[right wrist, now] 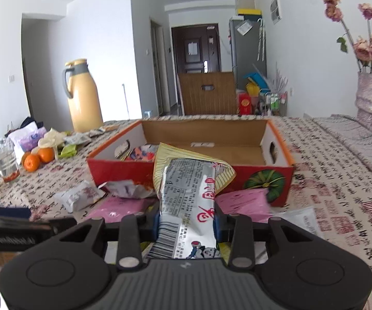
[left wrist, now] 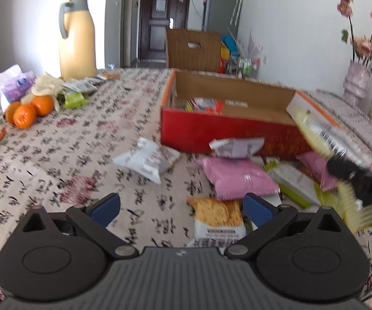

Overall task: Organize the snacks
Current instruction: 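Grasp the striped wafer pack with the right gripper while the left gripper grasps the oat cracker packet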

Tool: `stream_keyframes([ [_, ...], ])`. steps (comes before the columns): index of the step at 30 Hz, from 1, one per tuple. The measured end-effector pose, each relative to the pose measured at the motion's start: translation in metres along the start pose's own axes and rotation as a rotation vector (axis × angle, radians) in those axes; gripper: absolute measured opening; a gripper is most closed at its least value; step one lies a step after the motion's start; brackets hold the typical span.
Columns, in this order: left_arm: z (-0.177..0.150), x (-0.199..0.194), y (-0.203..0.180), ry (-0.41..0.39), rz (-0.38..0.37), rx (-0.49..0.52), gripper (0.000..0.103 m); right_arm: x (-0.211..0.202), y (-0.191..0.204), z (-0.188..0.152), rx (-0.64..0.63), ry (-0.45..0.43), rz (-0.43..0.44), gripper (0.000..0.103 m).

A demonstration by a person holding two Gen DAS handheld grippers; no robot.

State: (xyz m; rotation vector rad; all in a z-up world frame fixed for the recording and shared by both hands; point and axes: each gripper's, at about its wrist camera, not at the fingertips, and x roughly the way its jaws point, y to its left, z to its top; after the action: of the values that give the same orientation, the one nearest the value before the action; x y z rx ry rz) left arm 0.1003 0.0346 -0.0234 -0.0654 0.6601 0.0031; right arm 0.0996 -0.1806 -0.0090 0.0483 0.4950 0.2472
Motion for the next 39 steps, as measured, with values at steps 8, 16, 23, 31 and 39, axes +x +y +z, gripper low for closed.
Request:
stream_keyframes([
  [8,-0.007,0.022,-0.019,0.075,0.023,0.028,0.102,-0.019,-0.026,-0.007,0.035,-0.036,-0.045,0.036],
  [16,-0.003,0.022,-0.018,0.087,0.030,-0.004,0.091,-0.024,-0.040,-0.014,0.064,-0.036,-0.060,0.036],
  [23,-0.007,0.032,-0.023,0.133,0.039,0.018,0.079,-0.025,-0.041,-0.017,0.070,-0.033,-0.052,0.036],
  [31,-0.005,0.028,-0.028,0.105,0.036,0.041,0.045,-0.029,-0.041,-0.020,0.072,-0.032,-0.049,0.036],
  [39,-0.003,0.011,-0.024,0.055,0.043,0.032,0.042,-0.031,-0.042,-0.021,0.075,-0.035,-0.047,0.036],
])
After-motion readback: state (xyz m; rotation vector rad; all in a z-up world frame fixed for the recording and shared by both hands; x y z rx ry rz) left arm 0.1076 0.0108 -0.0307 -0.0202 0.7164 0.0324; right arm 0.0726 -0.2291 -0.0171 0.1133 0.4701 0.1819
